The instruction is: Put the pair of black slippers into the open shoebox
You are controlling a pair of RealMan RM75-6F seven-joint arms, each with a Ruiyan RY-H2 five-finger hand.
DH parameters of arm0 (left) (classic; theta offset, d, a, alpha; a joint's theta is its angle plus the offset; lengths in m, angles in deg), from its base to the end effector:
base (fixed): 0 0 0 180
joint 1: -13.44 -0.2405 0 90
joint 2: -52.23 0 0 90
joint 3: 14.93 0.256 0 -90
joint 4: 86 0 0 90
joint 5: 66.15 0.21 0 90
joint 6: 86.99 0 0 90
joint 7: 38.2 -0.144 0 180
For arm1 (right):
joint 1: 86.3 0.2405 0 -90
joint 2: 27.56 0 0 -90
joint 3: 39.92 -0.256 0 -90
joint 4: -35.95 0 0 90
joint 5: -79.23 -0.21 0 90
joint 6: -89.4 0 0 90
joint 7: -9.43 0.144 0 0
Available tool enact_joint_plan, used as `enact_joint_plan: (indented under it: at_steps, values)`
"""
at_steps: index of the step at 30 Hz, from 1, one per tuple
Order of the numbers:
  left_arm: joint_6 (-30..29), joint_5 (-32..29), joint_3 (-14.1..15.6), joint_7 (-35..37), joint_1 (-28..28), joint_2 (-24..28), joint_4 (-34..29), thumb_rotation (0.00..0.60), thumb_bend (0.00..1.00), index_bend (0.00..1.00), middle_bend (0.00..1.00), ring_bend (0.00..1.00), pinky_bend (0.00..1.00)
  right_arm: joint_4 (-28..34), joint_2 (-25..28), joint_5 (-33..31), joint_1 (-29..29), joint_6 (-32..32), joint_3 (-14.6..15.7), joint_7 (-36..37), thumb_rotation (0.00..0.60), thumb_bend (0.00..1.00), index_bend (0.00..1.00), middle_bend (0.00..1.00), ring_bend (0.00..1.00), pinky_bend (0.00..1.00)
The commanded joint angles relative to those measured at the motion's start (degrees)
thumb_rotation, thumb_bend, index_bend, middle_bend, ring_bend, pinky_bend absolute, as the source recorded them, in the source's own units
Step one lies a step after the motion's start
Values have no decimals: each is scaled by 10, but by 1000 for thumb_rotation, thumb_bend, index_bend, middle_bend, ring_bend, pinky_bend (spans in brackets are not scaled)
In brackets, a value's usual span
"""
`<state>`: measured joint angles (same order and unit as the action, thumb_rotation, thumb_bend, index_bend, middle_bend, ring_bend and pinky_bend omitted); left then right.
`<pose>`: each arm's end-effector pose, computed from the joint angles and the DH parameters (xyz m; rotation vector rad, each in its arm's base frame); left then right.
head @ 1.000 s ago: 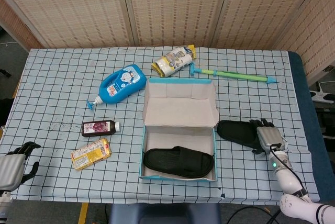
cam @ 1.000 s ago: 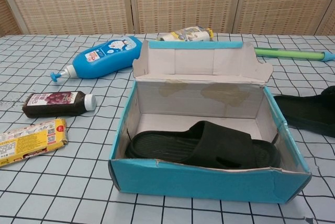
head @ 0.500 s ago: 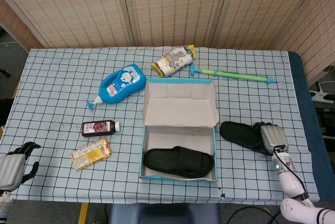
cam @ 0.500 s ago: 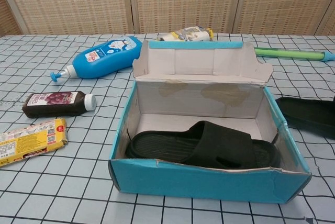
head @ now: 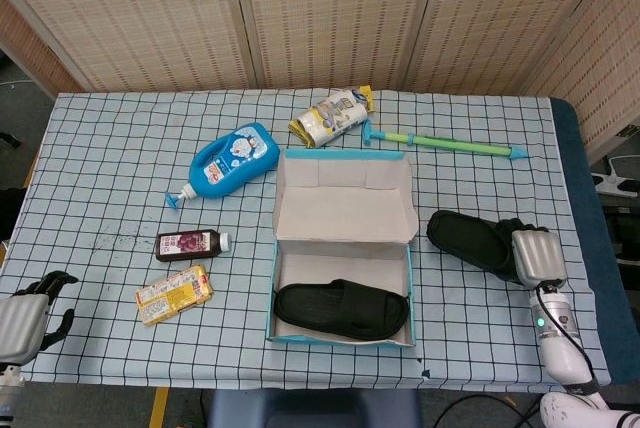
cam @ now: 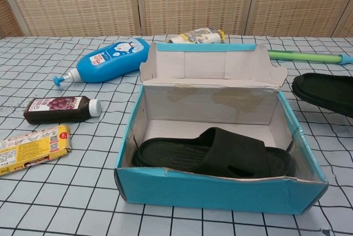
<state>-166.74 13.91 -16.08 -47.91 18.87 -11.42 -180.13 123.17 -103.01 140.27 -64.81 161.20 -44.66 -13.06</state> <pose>-0.3247 0.1758 0.1478 -1.4280 -0.9205 -0.6786 -0.3062 -0.2711 0.0915 1.4387 -0.9038 0.5920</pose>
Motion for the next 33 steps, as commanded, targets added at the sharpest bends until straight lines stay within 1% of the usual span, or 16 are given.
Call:
enact_joint_plan:
  at_steps: [1,2,6,8,12,16,20,23,26,29,33]
  values:
    - [1,-1,0,0,0,0,0,600,449,280,229,344,492,39,9,56,-22,93,-1,-66,600,0,676,695,571,670]
    - [1,-1,0,0,0,0,0,600,449,280,229,344,492,47,6,78,-27,126,-1,-90,600,0,677,695,571,670]
    - [2,0,1,-3,1,-1,0,600,449,280,229,343,492,57,-14,163,-40,212,6,-147,600,0,677,696,571,671]
    - [2,0,1,-4,1,-2,0,600,449,280,228,343,492,58,-26,209,-43,241,11,-157,600,0,677,696,571,671]
    - [3,-1,1,-6,2,-2,1,600,449,280,229,344,492,43,-54,284,-37,262,17,-161,600,0,679,700,574,676]
    - [2,0,1,-6,1,-2,1,600,449,280,229,344,492,37,-85,317,-18,234,16,-154,600,0,685,707,581,685]
    - [3,1,2,-5,2,-2,1,600,449,280,229,343,492,26,-129,332,13,185,7,-155,600,0,688,710,584,688]
    - [4,0,2,-3,2,-1,1,600,448,280,229,343,492,24,-163,331,34,149,-1,-152,600,0,692,711,588,690]
    - [2,1,2,1,1,1,0,600,448,280,229,343,492,12,-199,326,53,119,-13,-166,600,14,696,713,590,692]
    - [0,4,2,5,0,2,0,600,449,280,229,344,492,2,-231,320,69,95,-24,-178,600,33,697,713,590,692]
    - [1,3,2,7,0,4,0,600,449,280,228,343,492,-18,-268,312,85,74,-35,-196,600,34,699,714,591,692]
